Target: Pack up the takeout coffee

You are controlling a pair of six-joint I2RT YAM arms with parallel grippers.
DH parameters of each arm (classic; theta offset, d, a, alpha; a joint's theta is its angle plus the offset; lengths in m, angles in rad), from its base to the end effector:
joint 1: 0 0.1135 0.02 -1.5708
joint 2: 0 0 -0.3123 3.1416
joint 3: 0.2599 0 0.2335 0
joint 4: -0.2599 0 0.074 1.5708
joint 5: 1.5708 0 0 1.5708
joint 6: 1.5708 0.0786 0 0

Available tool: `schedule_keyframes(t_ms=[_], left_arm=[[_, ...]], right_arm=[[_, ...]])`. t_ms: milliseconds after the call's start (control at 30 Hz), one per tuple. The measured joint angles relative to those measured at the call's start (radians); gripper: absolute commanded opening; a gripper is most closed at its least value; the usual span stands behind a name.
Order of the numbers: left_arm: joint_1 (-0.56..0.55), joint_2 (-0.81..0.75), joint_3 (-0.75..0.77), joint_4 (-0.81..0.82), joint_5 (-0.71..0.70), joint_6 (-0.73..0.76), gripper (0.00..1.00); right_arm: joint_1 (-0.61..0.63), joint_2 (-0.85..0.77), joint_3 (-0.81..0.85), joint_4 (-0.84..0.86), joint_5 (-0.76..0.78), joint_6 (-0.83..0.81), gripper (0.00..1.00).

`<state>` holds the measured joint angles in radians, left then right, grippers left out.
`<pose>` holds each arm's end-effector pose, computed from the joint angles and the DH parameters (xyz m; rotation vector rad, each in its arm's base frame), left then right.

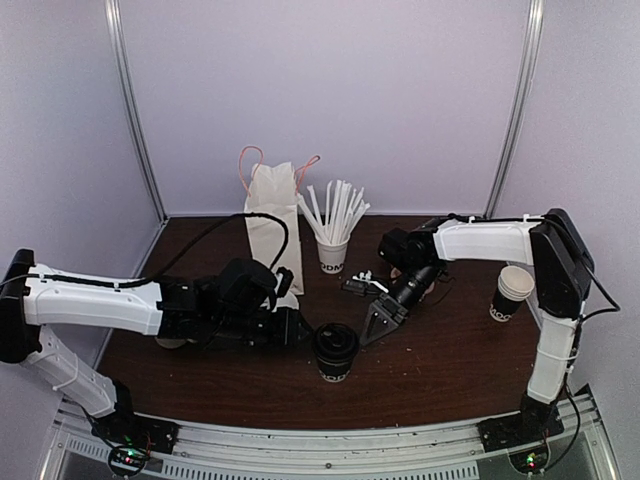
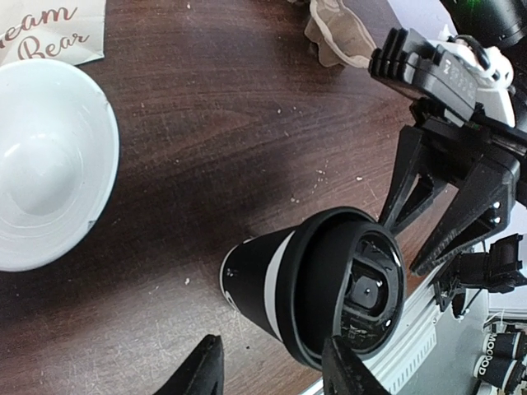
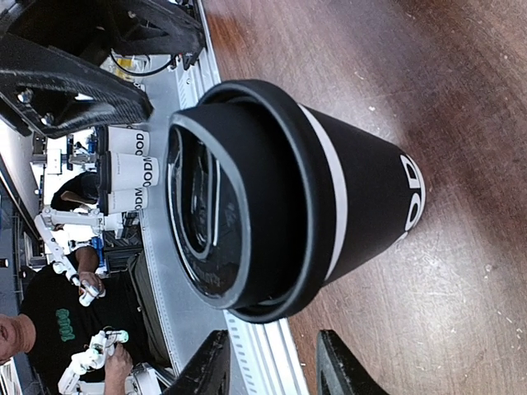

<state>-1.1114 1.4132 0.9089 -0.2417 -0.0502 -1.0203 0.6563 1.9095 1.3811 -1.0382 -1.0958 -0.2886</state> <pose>0.1408 -0.2757 0.2619 0.0878 2.5398 -0.9421 0.2341 0.2686 0.2362 1.1556 -2.2541 -1.5206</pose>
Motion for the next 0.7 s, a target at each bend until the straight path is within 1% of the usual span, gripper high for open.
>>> schedule_keyframes(t_ms=[333,700], left_arm=[[0.008,0.052,-0.002,0.036,0.005,-0.012,0.41],[0.031,0.068,-0.002,0.035,0.033,-0.030,0.39]], right_arm=[[0.000,0.064,0.018,-0.003,-0.041,0.005,0.37],[0.001,0.085,0.022,-0.005,-0.062,0.027,0.36]])
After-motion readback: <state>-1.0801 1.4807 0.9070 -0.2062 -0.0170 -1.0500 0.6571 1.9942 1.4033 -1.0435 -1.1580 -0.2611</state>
